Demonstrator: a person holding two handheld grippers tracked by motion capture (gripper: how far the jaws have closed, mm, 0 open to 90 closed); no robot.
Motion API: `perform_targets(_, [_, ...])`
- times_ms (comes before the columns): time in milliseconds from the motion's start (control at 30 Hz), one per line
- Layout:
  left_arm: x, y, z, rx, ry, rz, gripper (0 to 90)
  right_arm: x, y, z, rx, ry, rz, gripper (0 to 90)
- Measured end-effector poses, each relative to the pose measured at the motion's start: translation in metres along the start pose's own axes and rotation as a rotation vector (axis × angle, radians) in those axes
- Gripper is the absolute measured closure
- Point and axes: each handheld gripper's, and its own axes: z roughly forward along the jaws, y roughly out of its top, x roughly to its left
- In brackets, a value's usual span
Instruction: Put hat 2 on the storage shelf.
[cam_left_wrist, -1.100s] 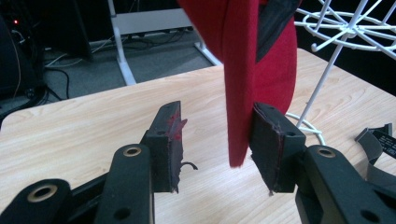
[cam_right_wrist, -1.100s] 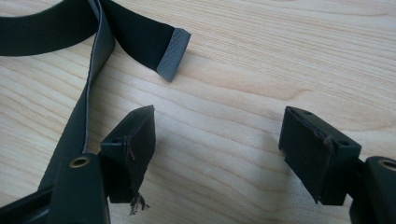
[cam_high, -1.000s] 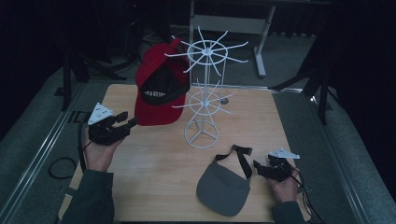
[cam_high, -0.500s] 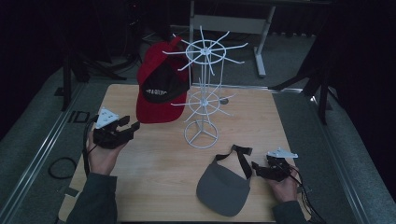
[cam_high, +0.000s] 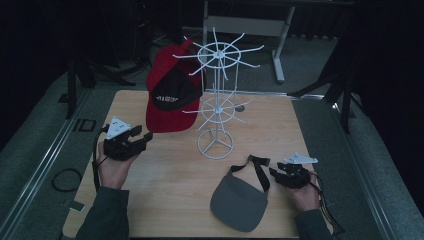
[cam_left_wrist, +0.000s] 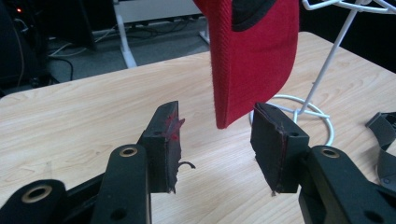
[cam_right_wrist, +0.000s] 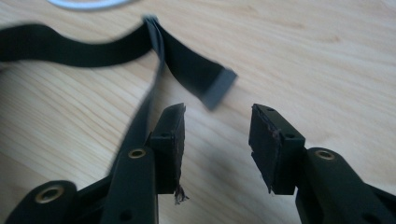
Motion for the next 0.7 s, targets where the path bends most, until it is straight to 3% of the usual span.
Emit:
perform_targets(500, [-0.001, 0.003, -0.001, -0.003, -0.015, -0.004, 52.3, 0.012, 0.033, 0.018, 0.018, 0.022, -0.102, 58.8])
perform_targets(700, [-0.001, 0.001, 0.000, 0.001, -0.019, -0.006, 51.7, 0.017, 0.043, 0.031, 0.063, 0.034, -0.133, 59.2])
